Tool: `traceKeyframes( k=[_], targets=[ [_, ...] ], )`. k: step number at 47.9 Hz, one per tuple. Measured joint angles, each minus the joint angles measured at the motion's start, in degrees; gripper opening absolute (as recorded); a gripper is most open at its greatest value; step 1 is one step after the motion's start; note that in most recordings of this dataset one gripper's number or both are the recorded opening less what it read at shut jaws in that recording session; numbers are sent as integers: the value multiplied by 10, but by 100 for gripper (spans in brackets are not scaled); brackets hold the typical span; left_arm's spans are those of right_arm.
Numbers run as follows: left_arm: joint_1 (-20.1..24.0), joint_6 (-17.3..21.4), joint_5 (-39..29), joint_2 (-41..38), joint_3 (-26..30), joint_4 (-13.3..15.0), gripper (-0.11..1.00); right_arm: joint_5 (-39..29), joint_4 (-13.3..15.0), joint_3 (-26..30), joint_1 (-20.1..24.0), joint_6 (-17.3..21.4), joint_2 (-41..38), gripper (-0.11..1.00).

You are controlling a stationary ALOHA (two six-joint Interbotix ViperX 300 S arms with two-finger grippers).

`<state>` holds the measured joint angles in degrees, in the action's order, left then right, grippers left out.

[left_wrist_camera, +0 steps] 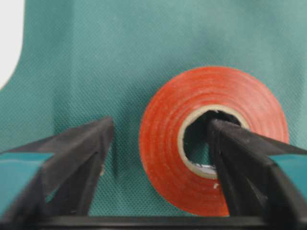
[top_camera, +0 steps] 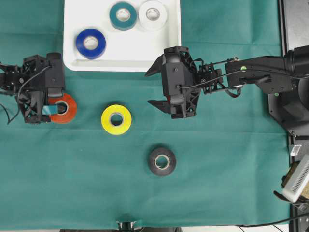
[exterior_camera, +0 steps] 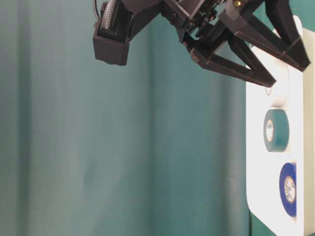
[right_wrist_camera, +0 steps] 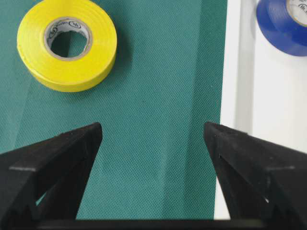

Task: Put the tape alternately from left to right into the white case.
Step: 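Move the left gripper over the red tape roll and grasp it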

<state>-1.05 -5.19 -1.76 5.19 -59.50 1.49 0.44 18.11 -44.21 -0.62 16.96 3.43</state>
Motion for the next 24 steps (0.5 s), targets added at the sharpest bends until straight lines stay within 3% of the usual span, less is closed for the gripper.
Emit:
traceKeyframes(
  k=[8,24],
  targets=[
    [1,0,1,0,1,0,27,0,0,0,0,0,0,80],
    [1,-2,-1,1,2,0,27,0,0,0,0,0,0,80]
  ],
)
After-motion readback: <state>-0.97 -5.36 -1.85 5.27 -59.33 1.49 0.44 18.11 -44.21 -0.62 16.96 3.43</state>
